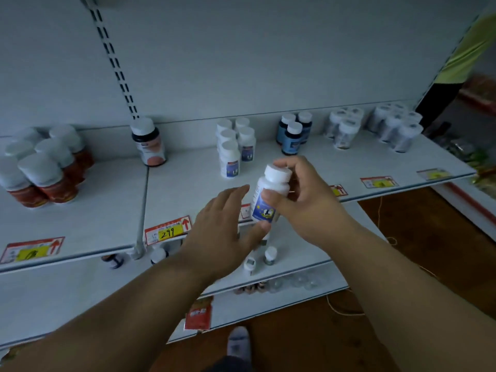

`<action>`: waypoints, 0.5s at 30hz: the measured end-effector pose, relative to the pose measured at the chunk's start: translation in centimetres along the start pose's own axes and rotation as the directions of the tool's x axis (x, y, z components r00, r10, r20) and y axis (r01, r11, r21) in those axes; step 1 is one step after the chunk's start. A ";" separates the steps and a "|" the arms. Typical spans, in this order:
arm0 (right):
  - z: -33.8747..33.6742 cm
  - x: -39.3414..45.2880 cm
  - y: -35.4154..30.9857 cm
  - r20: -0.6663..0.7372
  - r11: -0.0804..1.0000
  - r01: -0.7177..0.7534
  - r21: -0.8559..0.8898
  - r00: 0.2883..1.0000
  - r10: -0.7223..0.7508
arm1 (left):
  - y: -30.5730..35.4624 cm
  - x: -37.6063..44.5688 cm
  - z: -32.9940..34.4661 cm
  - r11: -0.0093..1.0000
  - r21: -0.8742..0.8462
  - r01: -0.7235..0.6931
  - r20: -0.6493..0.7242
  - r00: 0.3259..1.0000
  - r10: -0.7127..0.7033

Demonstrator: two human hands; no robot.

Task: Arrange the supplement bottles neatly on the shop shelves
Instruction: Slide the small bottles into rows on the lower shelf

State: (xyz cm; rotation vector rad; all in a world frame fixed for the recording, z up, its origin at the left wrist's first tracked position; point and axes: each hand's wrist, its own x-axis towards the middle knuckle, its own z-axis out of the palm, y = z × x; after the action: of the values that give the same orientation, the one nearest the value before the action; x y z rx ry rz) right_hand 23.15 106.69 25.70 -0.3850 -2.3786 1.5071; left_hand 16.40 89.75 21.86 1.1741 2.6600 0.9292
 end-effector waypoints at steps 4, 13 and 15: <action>-0.5 6.1 2.2 -0.021 0.987 0.040 -0.156 0.999 -0.044 | -2.5 6.4 1.8 0.982 0.189 -0.018 -0.030 0.999 0.025; -1.1 18.2 5.1 0.039 0.888 0.055 -0.457 0.998 -0.041 | -4.8 16.3 2.4 0.906 0.423 0.024 -0.142 0.989 0.040; -1.2 20.3 5.7 0.021 0.858 0.101 -0.504 0.994 -0.105 | -4.9 18.0 2.9 0.902 0.431 0.026 -0.142 0.989 0.039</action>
State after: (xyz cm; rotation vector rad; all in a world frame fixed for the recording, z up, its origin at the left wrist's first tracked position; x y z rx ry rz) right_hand 5.35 117.75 23.16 -0.3632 -2.7191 0.8115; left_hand 1.52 101.19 19.52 1.2282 3.0909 0.4440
